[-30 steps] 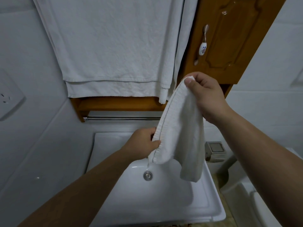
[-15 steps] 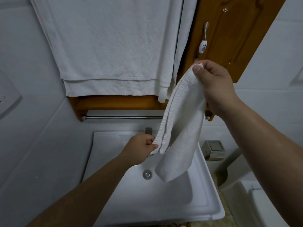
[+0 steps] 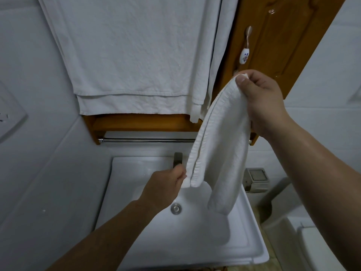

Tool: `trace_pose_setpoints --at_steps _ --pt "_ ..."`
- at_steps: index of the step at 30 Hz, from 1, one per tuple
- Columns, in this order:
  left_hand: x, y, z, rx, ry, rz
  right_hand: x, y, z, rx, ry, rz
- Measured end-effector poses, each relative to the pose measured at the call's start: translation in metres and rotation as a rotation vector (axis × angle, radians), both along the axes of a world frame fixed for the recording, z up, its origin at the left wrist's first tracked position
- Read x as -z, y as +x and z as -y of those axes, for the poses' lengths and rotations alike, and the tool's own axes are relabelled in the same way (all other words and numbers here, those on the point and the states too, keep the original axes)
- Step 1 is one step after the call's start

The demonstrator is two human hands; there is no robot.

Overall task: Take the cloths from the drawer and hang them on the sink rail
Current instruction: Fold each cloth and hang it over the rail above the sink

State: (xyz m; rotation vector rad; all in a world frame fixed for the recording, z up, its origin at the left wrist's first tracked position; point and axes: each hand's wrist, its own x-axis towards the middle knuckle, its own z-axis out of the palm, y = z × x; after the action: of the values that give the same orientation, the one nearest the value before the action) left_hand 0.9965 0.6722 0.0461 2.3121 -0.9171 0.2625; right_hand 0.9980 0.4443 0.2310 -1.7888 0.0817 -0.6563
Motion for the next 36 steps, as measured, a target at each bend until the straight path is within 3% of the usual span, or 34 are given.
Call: trace_pose_setpoints --at_steps 2,7,12,20,24,36 --pt "0.002 0.0 0.0 0.029 0.058 0.056 0.0 0.0 0.0 0.006 0.002 0.002" --pt "0.001 0.005 -0.002 -0.016 0.006 -0.059 0.002 0.0 -0.002 -0.009 0.014 0.005" --pt "0.011 0.009 0.002 -0.014 0.082 -0.049 0.002 0.002 -0.004 -0.024 0.014 0.015" --pt "0.022 0.018 0.012 -0.106 -0.024 -0.288 0.007 0.005 -0.011 -0.062 -0.002 0.008" --pt "0.021 0.029 0.011 -0.279 -0.109 -0.357 0.005 0.004 -0.012 -0.078 0.002 0.013" --pt "0.026 0.021 0.015 -0.218 -0.04 -0.206 0.011 0.005 -0.009 -0.068 0.0 0.012"
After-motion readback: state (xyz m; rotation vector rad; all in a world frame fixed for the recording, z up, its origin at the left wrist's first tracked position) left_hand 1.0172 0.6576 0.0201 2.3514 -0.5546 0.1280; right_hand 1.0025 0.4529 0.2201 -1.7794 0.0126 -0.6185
